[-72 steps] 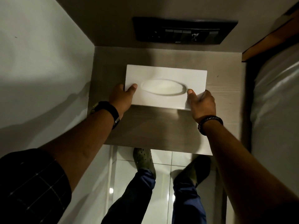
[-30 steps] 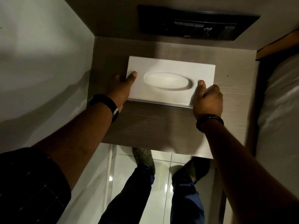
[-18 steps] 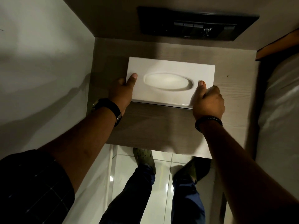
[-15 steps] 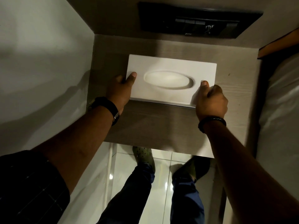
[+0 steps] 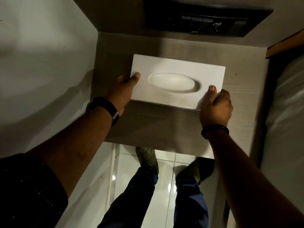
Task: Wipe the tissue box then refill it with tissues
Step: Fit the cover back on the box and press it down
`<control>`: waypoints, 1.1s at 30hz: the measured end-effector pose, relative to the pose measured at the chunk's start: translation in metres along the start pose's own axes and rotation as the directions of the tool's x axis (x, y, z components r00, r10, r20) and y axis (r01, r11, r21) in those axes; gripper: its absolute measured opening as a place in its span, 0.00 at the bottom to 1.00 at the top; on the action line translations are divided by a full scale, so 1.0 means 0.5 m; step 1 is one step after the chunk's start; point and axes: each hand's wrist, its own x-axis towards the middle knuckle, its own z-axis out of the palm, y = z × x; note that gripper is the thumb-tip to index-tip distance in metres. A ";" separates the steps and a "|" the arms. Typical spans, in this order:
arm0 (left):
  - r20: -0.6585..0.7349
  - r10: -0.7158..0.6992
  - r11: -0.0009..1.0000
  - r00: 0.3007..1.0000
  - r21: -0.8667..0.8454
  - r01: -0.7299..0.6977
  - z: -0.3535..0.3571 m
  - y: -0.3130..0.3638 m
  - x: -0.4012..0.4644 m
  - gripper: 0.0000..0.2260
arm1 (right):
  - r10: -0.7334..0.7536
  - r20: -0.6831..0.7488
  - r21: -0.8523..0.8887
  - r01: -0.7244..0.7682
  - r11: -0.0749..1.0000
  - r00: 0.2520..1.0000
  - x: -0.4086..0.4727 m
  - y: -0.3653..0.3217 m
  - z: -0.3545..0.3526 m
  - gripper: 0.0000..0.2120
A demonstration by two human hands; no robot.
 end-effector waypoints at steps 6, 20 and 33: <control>0.009 0.012 1.000 1.000 0.021 -0.012 0.000 -0.006 -0.003 0.10 | 0.053 0.004 0.012 -0.053 0.999 0.999 -0.004 0.008 0.006 0.21; 0.002 0.519 0.631 0.855 0.673 -0.385 0.025 -0.029 0.024 0.29 | -0.270 0.090 -0.304 0.284 0.909 0.959 -0.014 0.002 0.019 0.28; 0.418 0.487 0.060 0.767 0.860 -0.507 0.021 -0.020 0.006 0.56 | -0.288 0.361 -0.352 0.415 0.839 0.887 0.032 0.020 -0.005 0.29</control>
